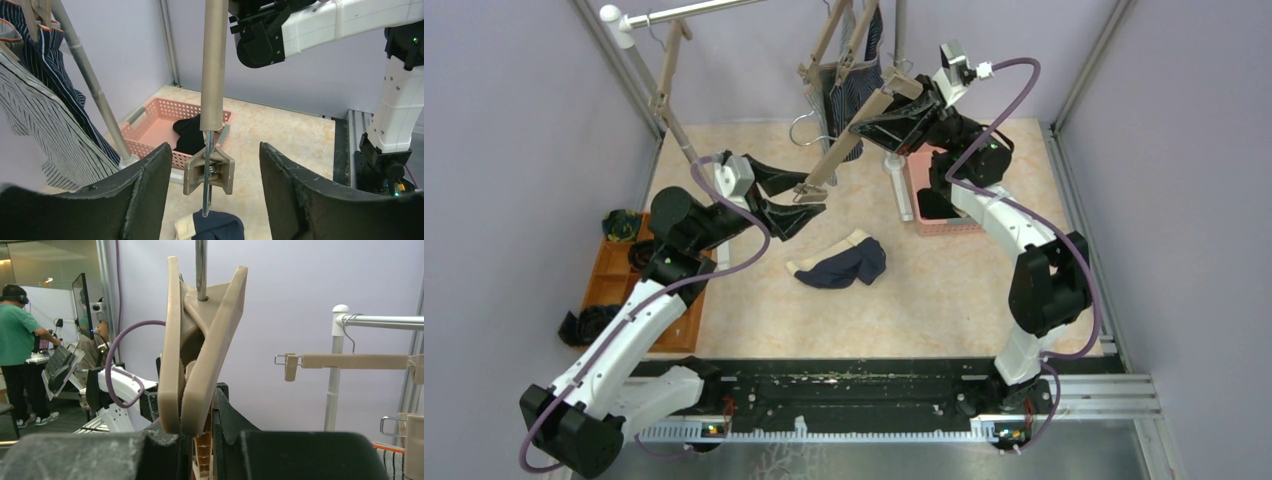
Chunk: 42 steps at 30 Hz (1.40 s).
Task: Remove the underwear clipped to the hanger
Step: Remove the underwear from the hanger, then place the hanger at the clothesline.
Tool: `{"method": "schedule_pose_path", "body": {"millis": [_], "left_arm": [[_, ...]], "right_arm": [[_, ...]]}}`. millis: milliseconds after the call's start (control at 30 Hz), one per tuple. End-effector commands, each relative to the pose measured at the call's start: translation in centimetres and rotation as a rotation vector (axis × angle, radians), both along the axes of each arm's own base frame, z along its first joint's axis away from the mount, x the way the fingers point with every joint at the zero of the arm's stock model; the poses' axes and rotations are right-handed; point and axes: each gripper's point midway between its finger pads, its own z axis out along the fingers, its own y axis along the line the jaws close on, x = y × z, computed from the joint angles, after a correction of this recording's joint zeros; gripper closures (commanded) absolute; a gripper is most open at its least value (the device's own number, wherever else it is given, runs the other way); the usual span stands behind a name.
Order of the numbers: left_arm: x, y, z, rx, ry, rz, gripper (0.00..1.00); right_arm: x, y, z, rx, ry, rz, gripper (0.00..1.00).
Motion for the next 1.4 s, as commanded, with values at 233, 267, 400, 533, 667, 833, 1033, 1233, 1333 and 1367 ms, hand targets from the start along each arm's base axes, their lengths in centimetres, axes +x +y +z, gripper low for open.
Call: {"method": "schedule_pose_path", "body": {"millis": [233,267,400,533,667,833,1033,1233,1333,1367], "left_arm": [[-0.6,0.1,5.3,-0.125,-0.109,-0.021,0.36],[-0.6,0.0,5.6,-0.132,-0.111,-0.028,0.37],[-0.4,-0.5,5.9,-0.142,-0.108,-0.054,0.45],[-0.4,-1.2,5.8,-0.152,-0.093,-0.107,0.54],[-0.2,-1.7,5.5,-0.154,-0.073,-0.135,0.57],[-0.2,-1.8,5.5,-0.153,-0.077,-0.145,0.77],[-0.4,-1.1,6.3,-0.170,-0.110,-0.106,1.00],[0.4,0.0,7.7,-0.189,-0.087,-0.007,1.00],[0.8,0.7,8.7,-0.200,-0.060,0.047,1.00],[0.9,1.0,9.1,-0.203,-0.057,0.068,1.00]], "right_arm": [[-2.9,-1.4,2.9,0.078,-0.120,-0.012,1.00],[-2.9,-1.3,2.8,0.076,-0.120,-0.011,1.00],[-2.9,-1.1,2.5,0.071,-0.114,-0.011,1.00],[-3.0,-0.9,2.5,0.074,-0.115,-0.010,1.00],[-2.9,-0.9,2.6,0.078,-0.114,-0.012,1.00],[-2.9,-0.7,2.5,0.080,-0.110,-0.008,1.00],[-2.6,-0.4,2.2,0.072,-0.100,-0.011,1.00],[-2.2,-0.2,2.0,0.064,-0.089,-0.017,1.00],[-1.5,0.1,1.6,0.046,-0.060,-0.032,1.00],[-1.2,0.2,1.4,0.039,-0.051,-0.041,0.97]]}}
